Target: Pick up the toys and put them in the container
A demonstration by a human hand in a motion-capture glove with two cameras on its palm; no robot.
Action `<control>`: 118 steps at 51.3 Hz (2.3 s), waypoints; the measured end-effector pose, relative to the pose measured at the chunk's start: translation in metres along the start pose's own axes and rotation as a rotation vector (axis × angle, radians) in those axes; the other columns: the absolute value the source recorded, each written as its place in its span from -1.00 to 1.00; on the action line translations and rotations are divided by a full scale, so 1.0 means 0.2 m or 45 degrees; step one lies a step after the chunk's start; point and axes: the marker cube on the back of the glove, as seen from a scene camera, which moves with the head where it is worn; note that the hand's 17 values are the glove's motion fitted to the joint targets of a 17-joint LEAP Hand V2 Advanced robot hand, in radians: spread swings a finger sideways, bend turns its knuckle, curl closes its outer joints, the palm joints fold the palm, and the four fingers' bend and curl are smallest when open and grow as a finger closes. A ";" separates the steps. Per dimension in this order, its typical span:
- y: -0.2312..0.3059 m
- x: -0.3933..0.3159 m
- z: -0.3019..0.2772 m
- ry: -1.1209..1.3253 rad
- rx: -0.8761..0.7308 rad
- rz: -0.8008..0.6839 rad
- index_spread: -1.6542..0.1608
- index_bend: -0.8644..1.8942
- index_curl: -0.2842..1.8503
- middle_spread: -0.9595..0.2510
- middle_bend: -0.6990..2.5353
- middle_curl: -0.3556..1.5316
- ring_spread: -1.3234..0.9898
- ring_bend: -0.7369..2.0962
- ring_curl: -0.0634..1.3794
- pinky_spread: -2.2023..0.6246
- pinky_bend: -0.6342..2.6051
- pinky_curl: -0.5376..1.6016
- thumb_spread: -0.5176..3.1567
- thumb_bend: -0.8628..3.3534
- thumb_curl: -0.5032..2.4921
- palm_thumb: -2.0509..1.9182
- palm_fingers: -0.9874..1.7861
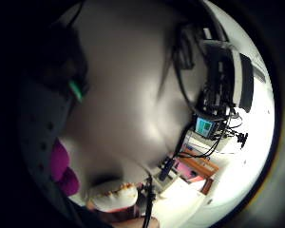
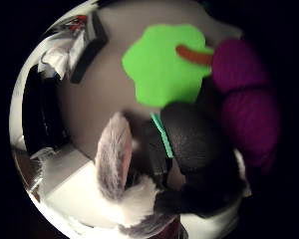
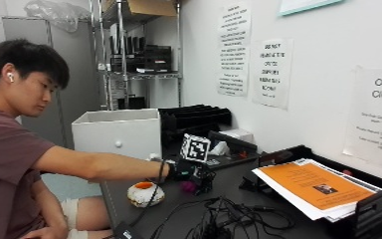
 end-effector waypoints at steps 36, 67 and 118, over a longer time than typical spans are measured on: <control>0.13 0.05 -0.28 -0.342 0.020 -0.108 0.49 0.00 -0.53 0.14 0.05 0.02 -0.13 0.46 -0.25 0.28 -0.04 -0.17 -0.18 -0.51 -0.30 0.33 0.59; 1.02 -0.45 -1.52 -0.216 0.505 -0.328 0.47 0.15 -0.32 0.20 0.09 0.16 -0.13 0.51 -0.17 0.28 0.02 -0.09 -0.32 -0.55 -0.13 0.33 0.51; 1.57 -1.81 -1.26 -0.215 0.427 -1.161 0.44 -0.03 0.04 0.20 0.06 0.25 -0.13 0.51 -0.16 0.28 0.02 -0.08 -0.33 -0.59 0.02 0.33 0.49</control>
